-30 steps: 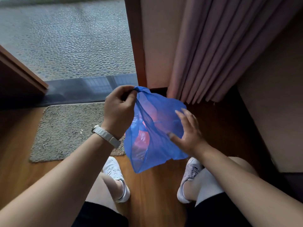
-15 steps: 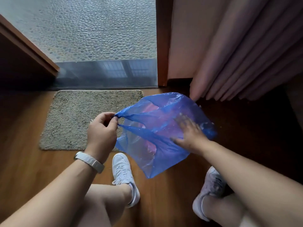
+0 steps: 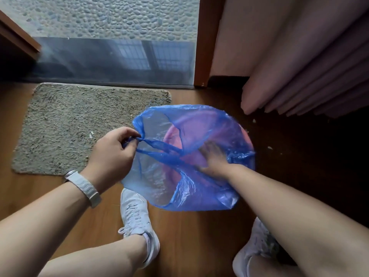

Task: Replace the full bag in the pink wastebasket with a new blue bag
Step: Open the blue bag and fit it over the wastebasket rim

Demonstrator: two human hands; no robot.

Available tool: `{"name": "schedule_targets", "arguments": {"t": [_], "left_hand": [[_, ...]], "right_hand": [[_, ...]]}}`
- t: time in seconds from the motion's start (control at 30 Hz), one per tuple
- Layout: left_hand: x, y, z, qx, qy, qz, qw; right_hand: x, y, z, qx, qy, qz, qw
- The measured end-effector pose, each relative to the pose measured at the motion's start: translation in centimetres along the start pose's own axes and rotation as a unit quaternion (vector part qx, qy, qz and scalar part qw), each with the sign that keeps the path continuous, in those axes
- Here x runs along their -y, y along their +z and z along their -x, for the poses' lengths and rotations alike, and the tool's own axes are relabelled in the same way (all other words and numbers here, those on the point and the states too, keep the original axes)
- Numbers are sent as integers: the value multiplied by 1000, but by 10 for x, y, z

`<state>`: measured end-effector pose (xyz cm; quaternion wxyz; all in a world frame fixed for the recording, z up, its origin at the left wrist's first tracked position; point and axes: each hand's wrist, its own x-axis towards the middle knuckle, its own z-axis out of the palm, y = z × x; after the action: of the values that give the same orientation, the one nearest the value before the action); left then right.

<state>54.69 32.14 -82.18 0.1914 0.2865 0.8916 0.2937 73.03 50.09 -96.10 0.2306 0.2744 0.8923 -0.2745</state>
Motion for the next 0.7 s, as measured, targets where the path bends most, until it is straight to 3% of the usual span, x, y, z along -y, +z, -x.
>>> {"name": "schedule_targets", "arguments": {"t": [0.23, 0.47, 0.7], "left_hand": [[6, 7, -3, 35, -2, -16, 999], [-16, 12, -10, 44, 6, 16, 999], [-60, 11, 1, 47, 29, 88, 995]], "right_hand": [[7, 20, -30, 33, -40, 7, 999], [4, -10, -6, 72, -36, -47, 996], [11, -69, 64, 8, -56, -20, 998]]}}
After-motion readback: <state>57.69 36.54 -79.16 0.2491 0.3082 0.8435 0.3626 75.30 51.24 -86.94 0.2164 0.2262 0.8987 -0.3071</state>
